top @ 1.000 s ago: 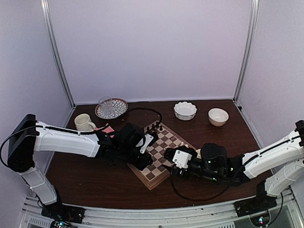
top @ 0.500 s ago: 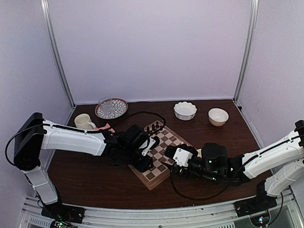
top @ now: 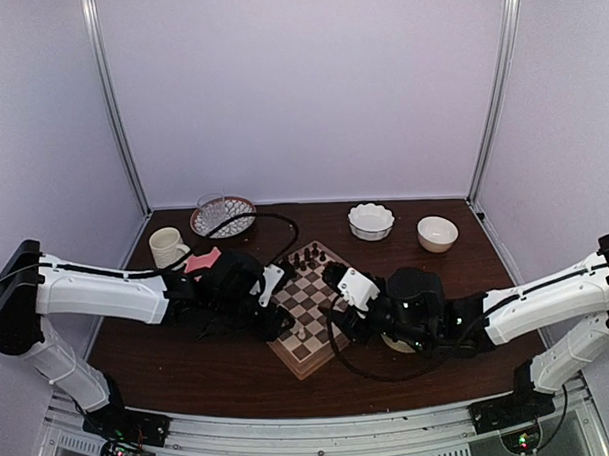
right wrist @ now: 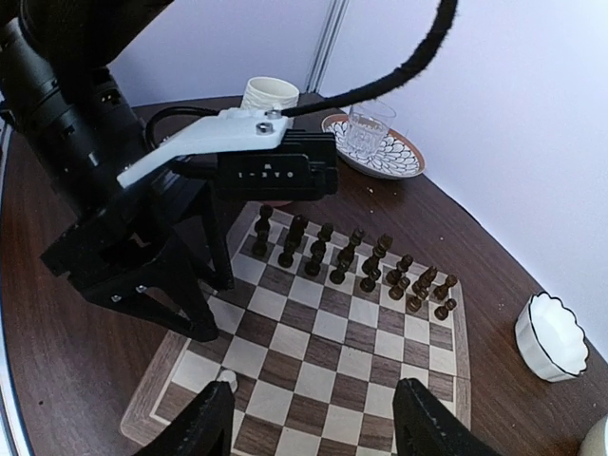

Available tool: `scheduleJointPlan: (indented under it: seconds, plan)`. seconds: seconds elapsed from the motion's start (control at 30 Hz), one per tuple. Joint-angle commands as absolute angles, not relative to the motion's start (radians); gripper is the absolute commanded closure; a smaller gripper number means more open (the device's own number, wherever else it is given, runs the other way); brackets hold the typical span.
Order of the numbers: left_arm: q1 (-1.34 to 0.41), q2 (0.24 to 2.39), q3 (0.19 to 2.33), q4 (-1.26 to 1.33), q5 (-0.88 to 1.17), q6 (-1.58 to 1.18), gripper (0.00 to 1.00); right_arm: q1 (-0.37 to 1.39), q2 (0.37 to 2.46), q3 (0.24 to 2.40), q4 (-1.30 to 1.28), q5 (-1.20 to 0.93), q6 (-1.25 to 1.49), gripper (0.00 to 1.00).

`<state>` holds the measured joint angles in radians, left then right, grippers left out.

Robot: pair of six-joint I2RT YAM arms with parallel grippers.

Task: Set up the chess pieces on the board
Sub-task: Place the pawn on b2, then pick up the pawn from b2.

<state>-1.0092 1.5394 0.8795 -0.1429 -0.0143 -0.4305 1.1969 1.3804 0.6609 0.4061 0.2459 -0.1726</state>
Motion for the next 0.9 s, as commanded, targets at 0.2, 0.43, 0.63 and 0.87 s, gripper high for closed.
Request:
scheduleJointPlan:
  seconds: [0.2, 0.43, 0.63, 0.87]
  plan:
    - [-0.972, 1.309, 0.694, 0.057, -0.346, -0.519, 0.54, 1.188, 1.508, 1.065, -0.223, 0.19, 0.028, 0.43]
    - [-0.972, 1.24, 0.634, 0.084, -0.524, -0.573, 0.54, 1.187, 1.652, 1.368, -0.586, 0.137, 0.15, 0.46]
    - [-0.971, 1.212, 0.604, 0.09, -0.622, -0.623, 0.54, 1.189, 1.848, 1.567, -0.78, 0.113, 0.207, 0.47]
    - [-0.971, 1.185, 0.589, 0.09, -0.631, -0.633, 0.54, 1.166, 1.991, 1.683, -0.849, 0.067, 0.229, 0.54]
